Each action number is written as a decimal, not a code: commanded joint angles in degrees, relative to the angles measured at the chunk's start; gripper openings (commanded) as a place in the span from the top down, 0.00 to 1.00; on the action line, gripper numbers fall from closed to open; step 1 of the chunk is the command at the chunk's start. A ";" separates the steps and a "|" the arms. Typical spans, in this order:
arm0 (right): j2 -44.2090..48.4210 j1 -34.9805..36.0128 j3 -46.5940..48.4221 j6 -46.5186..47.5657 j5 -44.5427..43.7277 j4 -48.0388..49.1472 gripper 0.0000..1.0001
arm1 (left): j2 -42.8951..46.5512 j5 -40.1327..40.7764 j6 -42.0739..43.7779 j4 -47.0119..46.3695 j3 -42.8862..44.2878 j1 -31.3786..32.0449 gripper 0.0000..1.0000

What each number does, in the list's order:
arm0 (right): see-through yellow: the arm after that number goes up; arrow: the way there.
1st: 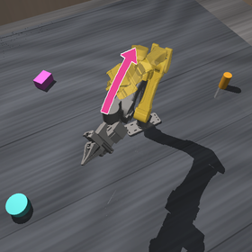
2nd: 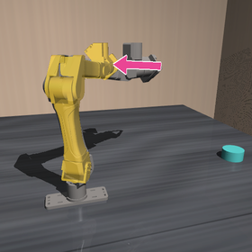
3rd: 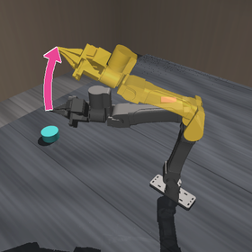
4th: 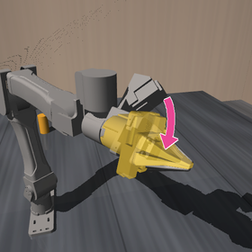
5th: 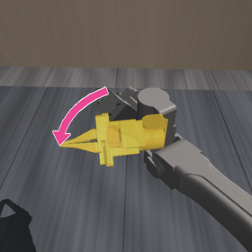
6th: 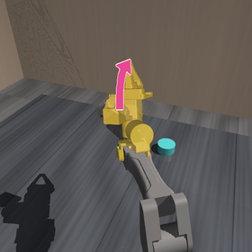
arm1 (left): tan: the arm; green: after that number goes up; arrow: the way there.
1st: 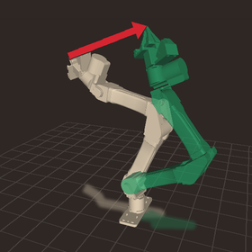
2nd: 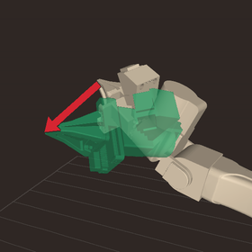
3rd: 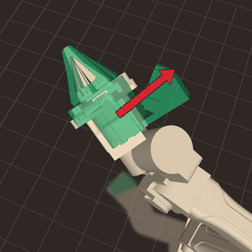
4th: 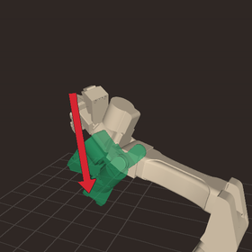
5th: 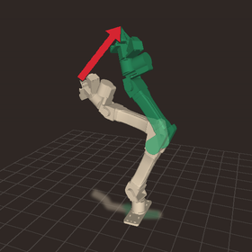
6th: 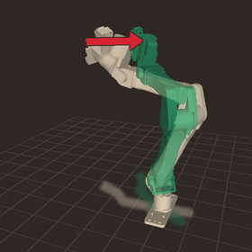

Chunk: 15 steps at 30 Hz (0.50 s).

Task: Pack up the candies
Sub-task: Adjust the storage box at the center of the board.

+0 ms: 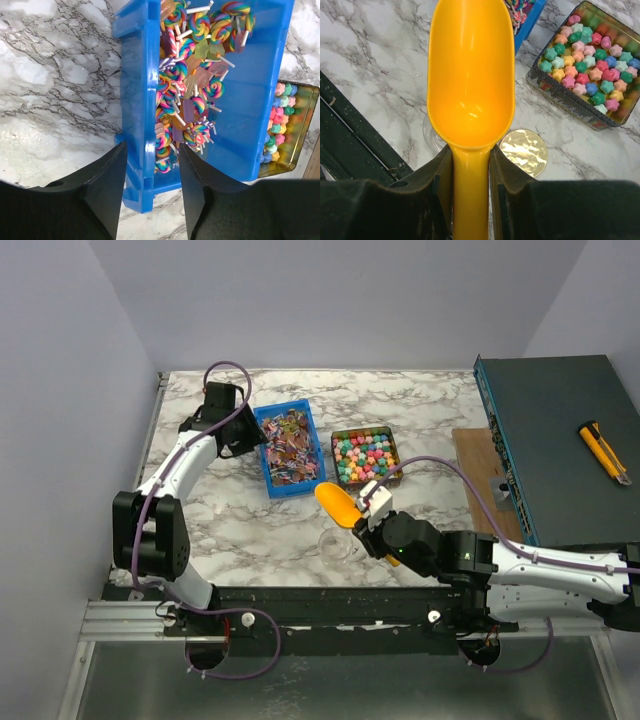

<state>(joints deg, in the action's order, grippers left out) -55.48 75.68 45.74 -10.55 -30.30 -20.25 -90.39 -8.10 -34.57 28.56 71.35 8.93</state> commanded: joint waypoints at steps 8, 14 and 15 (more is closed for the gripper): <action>0.49 0.10 -1.41 -1.66 1.29 0.56 0.99 | -6.89 -4.36 2.22 -0.18 3.54 -0.65 0.65; 0.49 0.14 -2.09 -1.79 1.49 1.02 0.99 | -6.90 -4.74 1.61 -0.19 2.77 -0.92 0.84; 0.53 0.09 -2.13 -1.84 1.58 0.98 0.99 | -6.69 -4.82 1.50 -0.18 2.55 -0.93 0.89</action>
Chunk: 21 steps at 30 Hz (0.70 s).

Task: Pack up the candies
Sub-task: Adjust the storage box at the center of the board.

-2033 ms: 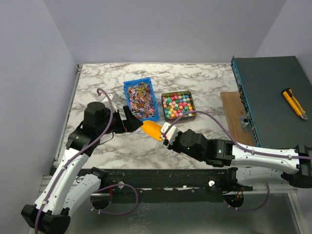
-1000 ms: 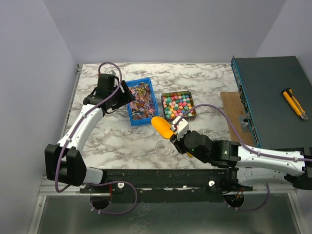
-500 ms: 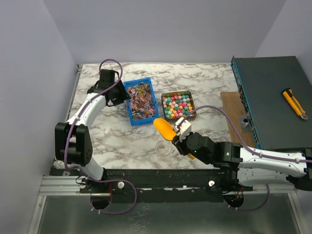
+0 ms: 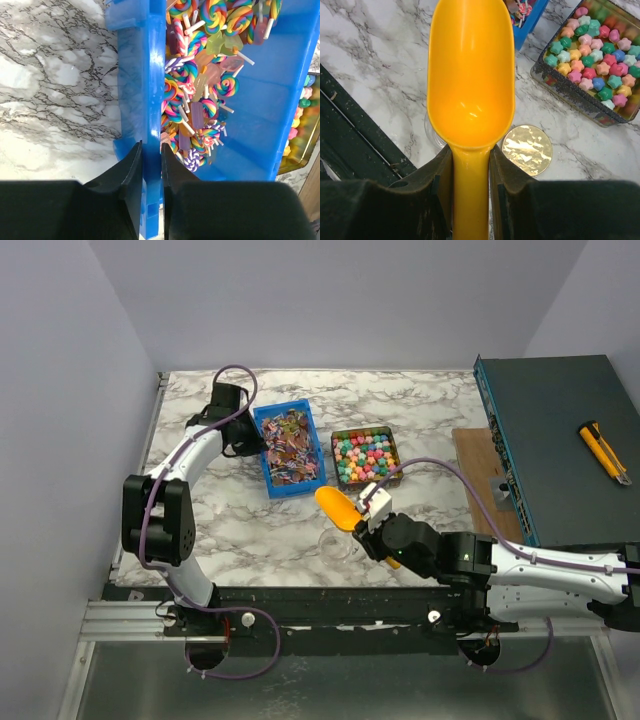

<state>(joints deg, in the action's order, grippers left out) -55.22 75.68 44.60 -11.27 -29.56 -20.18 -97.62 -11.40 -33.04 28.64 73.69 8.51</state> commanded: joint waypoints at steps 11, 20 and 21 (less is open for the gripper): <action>-2.25 0.04 0.26 0.39 1.47 0.67 0.99 | 6.98 -3.66 -6.56 -5.85 -8.79 -0.50 1.00; -6.29 -0.60 6.52 3.21 2.16 -5.74 0.99 | 14.97 -5.76 -15.65 -14.68 -22.24 -0.38 1.00; -7.02 -0.82 7.57 3.65 2.86 -6.78 0.99 | 16.11 -5.58 -16.54 -15.45 -23.84 -0.28 1.00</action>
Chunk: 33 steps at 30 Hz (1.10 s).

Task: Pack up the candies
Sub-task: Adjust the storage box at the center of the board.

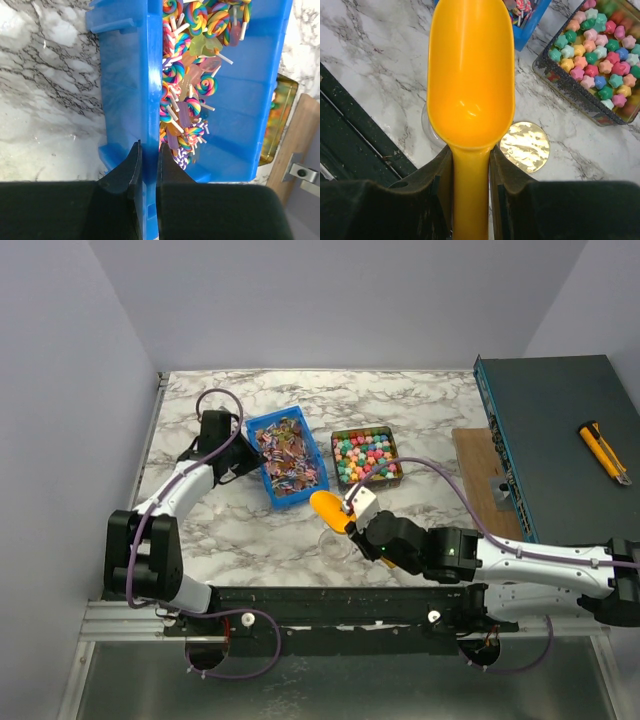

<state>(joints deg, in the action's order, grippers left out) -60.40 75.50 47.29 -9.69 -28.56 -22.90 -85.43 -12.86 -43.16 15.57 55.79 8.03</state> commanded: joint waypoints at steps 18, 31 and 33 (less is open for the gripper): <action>-18.90 -14.98 27.79 5.13 22.63 -26.17 0.99 | 12.15 -1.70 -15.11 -11.66 -14.75 5.23 1.00; -29.94 -17.36 38.73 3.07 27.29 -36.62 0.99 | 8.44 -5.75 -16.04 -17.96 -16.56 6.97 1.00; -31.64 -18.13 40.00 3.15 27.91 -37.36 0.99 | 8.61 -6.03 -15.73 -18.03 -17.04 7.08 1.00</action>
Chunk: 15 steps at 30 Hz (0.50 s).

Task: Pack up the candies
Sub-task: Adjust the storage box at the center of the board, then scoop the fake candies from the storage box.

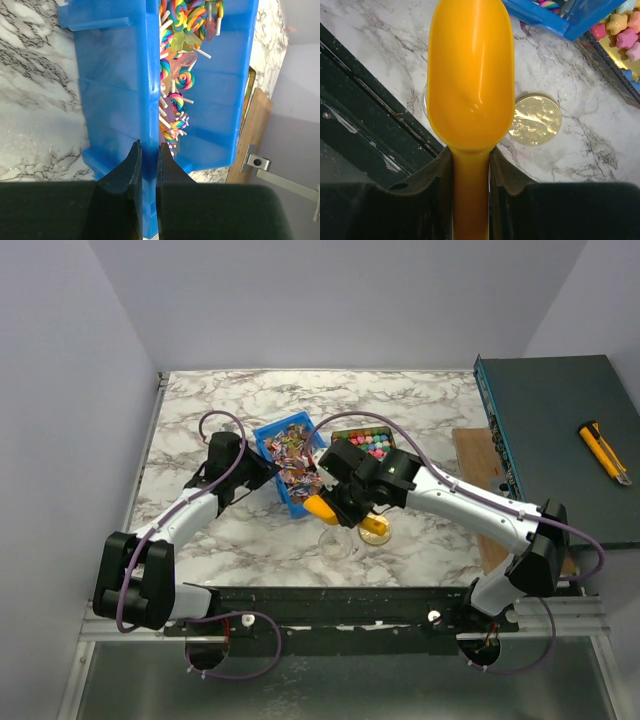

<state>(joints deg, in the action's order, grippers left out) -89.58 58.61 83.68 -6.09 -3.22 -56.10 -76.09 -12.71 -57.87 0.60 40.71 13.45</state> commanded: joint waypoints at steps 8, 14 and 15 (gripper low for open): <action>-8.22 -4.17 7.55 0.25 4.98 -6.17 0.99 | 1.06 -6.14 0.88 -2.97 -3.45 1.67 0.93; -12.59 -5.66 11.27 0.64 5.41 -6.90 0.99 | 1.40 -6.27 2.12 -3.01 -4.22 1.66 0.92; -13.34 -5.85 11.95 0.67 5.40 -7.43 0.99 | 1.54 -6.20 2.23 -3.04 -4.38 1.66 0.92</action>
<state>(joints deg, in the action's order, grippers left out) -100.73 53.45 92.14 -5.98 0.10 -61.06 -75.44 -13.32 -57.17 -3.36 38.37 13.72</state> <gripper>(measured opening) 0.305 0.091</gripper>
